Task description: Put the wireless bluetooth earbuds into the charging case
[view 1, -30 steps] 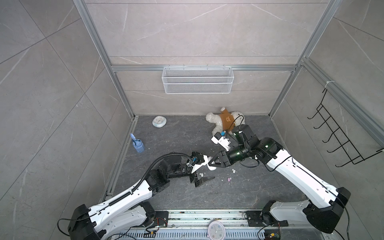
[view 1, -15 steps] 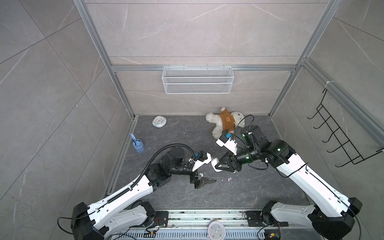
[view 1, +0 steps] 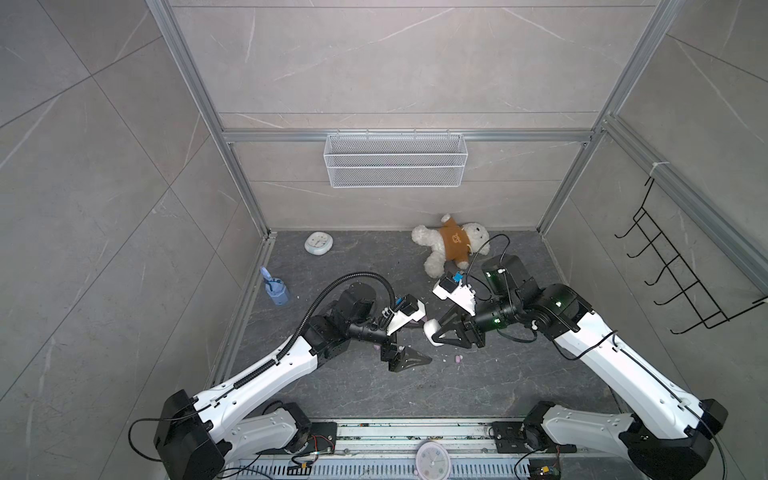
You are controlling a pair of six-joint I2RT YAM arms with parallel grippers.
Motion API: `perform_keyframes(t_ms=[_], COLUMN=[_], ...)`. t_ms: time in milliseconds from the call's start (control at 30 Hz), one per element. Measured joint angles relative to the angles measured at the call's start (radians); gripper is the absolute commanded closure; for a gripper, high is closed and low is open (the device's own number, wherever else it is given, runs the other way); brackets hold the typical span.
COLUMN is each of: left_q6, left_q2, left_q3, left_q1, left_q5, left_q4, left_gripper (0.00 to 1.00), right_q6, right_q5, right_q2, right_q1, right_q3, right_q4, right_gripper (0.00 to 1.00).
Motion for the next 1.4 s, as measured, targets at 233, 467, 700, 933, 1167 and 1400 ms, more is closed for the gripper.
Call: perform_keyframes(t_ms=[233, 467, 700, 933, 1167, 1400], left_q6=[0.015, 0.055, 0.114, 0.142, 0.149, 0.148], left_q2=[0.075, 0.117, 0.156, 0.166, 0.166, 0.167], left_q3=[0.089, 0.145, 0.175, 0.177, 0.177, 0.177], left_q1=[0.038, 0.038, 0.024, -0.008, -0.035, -0.037], left_q5=[0.094, 0.164, 0.171, 0.148, 0.095, 0.08], left_q4=[-0.04, -0.109, -0.206, -0.221, -0.219, -0.216], left_gripper=[0.05, 0.06, 0.06, 0.11, 0.16, 0.23], right_q6=[-0.018, -0.036, -0.06, -0.063, -0.063, -0.062], right_q5=[-0.022, -0.025, -0.039, -0.051, -0.062, -0.062], right_q2=[0.0, 0.002, 0.02, 0.029, 0.029, 0.029], right_q1=[0.0, 0.0, 0.0, 0.0, 0.0, 0.0], right_q3=[-0.04, -0.042, -0.042, -0.042, -0.042, -0.045], right_q4=[0.014, 0.02, 0.02, 0.024, 0.05, 0.059], right_gripper=[0.65, 0.65, 0.65, 0.65, 0.65, 0.65])
